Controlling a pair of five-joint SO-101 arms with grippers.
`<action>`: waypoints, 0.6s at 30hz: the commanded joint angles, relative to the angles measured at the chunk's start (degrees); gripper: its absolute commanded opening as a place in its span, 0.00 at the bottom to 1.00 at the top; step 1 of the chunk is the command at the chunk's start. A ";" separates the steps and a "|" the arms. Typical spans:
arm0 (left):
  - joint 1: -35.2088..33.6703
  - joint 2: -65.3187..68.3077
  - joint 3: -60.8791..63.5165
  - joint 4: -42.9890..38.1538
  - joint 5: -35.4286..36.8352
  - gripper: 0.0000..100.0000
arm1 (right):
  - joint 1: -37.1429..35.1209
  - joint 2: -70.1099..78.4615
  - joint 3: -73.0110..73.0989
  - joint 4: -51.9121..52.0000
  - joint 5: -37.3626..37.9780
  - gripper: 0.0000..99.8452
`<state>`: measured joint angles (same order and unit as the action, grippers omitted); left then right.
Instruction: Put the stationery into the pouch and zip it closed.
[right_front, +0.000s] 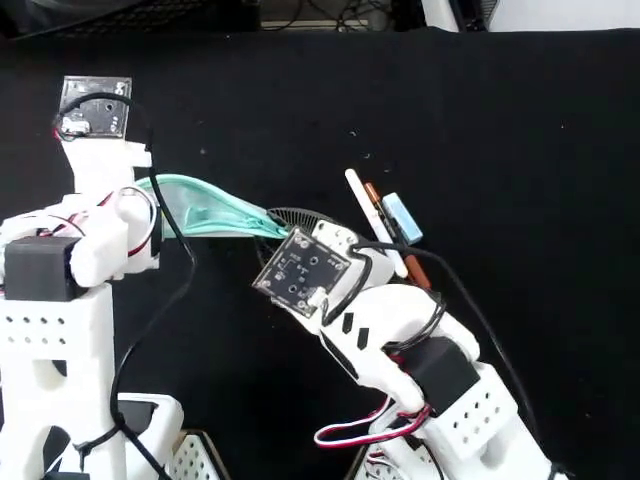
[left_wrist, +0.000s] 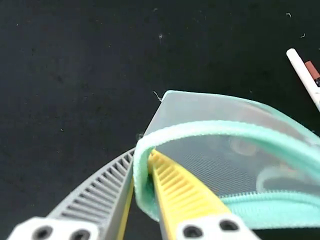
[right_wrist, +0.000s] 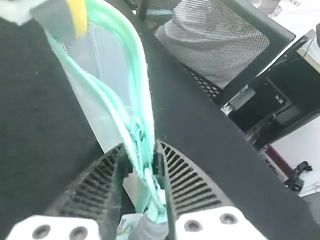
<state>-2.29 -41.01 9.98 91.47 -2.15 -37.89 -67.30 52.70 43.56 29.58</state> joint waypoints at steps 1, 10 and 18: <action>1.45 -0.70 -3.12 1.05 -1.05 0.04 | 0.18 -1.19 -2.15 0.00 1.23 0.01; -2.51 -0.62 -11.30 7.30 -3.16 0.14 | 0.53 -1.19 -2.07 0.18 1.32 0.01; -2.24 3.87 -10.68 7.21 -5.45 0.14 | 0.53 -1.19 -2.07 0.35 1.32 0.01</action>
<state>-4.57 -38.90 1.45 98.59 -6.81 -37.98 -67.30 52.62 43.82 30.37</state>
